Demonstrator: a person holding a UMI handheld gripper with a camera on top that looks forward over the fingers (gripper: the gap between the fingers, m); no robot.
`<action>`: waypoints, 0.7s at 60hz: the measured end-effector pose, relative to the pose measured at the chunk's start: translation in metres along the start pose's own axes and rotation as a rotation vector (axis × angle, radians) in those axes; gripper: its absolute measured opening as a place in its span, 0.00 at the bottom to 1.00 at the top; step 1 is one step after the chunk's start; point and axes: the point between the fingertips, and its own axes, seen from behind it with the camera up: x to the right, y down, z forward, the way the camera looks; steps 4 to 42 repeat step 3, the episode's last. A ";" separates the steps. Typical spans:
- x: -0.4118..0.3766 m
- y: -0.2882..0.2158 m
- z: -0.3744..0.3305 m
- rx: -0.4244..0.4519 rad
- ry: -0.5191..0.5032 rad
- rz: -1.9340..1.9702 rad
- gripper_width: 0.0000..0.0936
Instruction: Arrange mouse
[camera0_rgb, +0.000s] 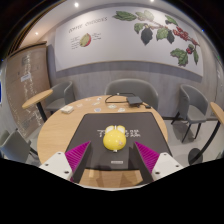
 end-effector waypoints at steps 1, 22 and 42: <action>-0.001 0.002 -0.008 0.009 -0.004 -0.001 0.92; -0.004 0.005 -0.022 0.030 -0.013 -0.003 0.92; -0.004 0.005 -0.022 0.030 -0.013 -0.003 0.92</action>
